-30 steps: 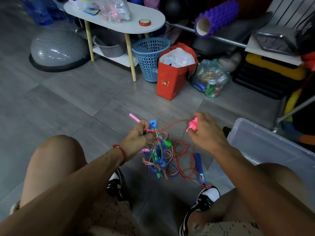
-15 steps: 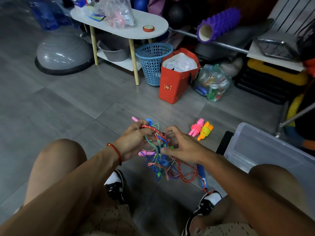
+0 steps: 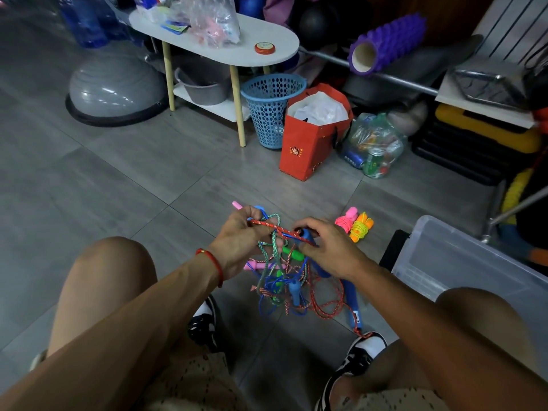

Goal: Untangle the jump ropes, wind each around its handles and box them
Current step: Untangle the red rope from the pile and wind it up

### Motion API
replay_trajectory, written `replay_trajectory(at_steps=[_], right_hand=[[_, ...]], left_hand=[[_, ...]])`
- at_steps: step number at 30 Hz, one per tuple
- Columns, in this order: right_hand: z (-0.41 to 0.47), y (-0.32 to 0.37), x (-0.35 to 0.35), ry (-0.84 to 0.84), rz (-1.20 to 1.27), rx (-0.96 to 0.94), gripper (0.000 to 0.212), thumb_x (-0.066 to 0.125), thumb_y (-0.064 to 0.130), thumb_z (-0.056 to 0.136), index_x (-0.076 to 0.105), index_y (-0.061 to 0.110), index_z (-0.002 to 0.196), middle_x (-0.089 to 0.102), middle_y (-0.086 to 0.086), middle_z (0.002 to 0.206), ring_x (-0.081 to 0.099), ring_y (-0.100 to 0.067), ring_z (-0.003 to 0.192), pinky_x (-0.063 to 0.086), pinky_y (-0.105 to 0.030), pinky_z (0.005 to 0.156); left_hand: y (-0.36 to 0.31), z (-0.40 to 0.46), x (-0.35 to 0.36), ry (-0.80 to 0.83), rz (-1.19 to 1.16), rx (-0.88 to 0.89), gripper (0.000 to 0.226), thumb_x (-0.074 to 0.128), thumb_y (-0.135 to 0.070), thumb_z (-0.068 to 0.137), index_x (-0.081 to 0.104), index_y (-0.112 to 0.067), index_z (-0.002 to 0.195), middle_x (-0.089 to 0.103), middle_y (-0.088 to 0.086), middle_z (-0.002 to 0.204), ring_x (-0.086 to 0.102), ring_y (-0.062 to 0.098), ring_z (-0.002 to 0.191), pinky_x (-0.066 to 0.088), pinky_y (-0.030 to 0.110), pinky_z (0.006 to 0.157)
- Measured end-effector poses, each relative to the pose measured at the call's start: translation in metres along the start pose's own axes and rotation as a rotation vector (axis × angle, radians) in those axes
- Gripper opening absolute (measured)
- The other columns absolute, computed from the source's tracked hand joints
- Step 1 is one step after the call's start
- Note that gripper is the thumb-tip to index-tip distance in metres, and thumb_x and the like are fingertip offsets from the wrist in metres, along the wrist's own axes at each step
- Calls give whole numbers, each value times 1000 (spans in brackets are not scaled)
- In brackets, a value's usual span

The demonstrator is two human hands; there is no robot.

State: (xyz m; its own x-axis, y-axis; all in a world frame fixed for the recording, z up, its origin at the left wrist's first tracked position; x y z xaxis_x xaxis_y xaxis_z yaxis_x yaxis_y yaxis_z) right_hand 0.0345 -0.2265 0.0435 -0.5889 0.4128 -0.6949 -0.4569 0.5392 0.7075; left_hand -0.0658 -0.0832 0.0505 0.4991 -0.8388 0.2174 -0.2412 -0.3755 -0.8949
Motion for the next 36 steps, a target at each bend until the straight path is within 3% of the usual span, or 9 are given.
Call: replay_trajectory(at_steps=[4, 7, 14, 16, 21, 24, 27, 32, 36], right_hand=[[-4, 3, 16, 225, 269, 30, 35, 65, 10, 96, 67, 27, 126, 73, 11, 116, 67, -2, 110, 52, -36, 103], [-9, 6, 24, 370, 366, 24, 30, 59, 4, 99, 68, 14, 125, 73, 1, 121, 64, -12, 120, 47, -40, 109], [-9, 6, 18, 370, 524, 103, 21, 57, 6, 100, 65, 14, 117, 77, -7, 104, 70, -21, 107, 47, -37, 101], [-7, 3, 17, 278, 471, 106, 17, 56, 7, 100, 65, 16, 111, 77, -5, 100, 71, -20, 99, 51, -40, 96], [-15, 29, -7, -81, -241, -172, 27, 64, 25, 93, 52, 25, 117, 57, 9, 113, 57, -9, 101, 50, -32, 89], [-26, 58, 0, -21, -261, -271, 26, 66, 41, 90, 47, 28, 103, 52, 15, 91, 54, -5, 77, 47, -30, 68], [-27, 50, 23, 95, -261, -170, 48, 72, 55, 82, 42, 26, 107, 51, 10, 100, 57, -16, 85, 49, -35, 72], [-20, 36, 34, 93, -304, -157, 49, 80, 31, 82, 39, 23, 107, 43, 5, 109, 52, -18, 90, 42, -30, 73], [-14, 27, 25, 112, -111, -83, 52, 78, 15, 81, 44, 29, 117, 51, 10, 116, 59, -14, 103, 48, -27, 83]], left_hand=[[-3, 0, -6, -36, 13, 8, 30, 46, 16, 94, 37, -13, 89, 68, 15, 90, 67, 35, 65, 57, 43, 61], [-1, 1, -11, -55, 94, 3, 31, 45, 17, 93, 37, -13, 89, 67, 12, 79, 65, 32, 59, 51, 39, 54], [19, 1, -10, -84, 200, -78, 23, 51, 4, 99, 40, -13, 88, 61, 17, 80, 65, 29, 63, 55, 37, 54], [23, 1, -13, -103, 237, -106, 24, 53, 2, 98, 40, -15, 88, 59, 16, 81, 60, 25, 57, 52, 39, 54], [24, 0, -25, -246, 188, -151, 26, 49, 11, 95, 38, -13, 90, 59, 18, 76, 63, 28, 52, 56, 47, 56], [23, -2, -26, -282, 90, -150, 26, 49, 11, 96, 37, -11, 91, 62, 18, 65, 66, 30, 50, 58, 49, 55], [25, -6, -15, -227, -43, -180, 21, 50, 9, 98, 40, -9, 92, 64, 23, 75, 70, 31, 55, 60, 43, 47], [30, -7, -5, -114, -109, -250, 8, 47, 3, 101, 46, -2, 95, 69, 32, 78, 72, 40, 69, 60, 57, 63], [22, -4, -15, -169, 56, -119, 17, 57, 3, 96, 45, -10, 96, 69, 18, 80, 69, 27, 59, 57, 35, 52]])
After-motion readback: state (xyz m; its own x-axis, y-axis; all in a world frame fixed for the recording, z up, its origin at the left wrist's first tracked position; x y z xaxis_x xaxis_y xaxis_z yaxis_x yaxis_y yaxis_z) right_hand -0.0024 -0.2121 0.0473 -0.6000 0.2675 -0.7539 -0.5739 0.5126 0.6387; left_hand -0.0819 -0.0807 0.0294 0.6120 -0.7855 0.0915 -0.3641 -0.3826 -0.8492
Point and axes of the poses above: each hand's wrist, its own z-axis towards the middle knuckle, its own x-axis out of the palm, y = z × x, the point moved 8 cm from there along z, towards the middle knuckle
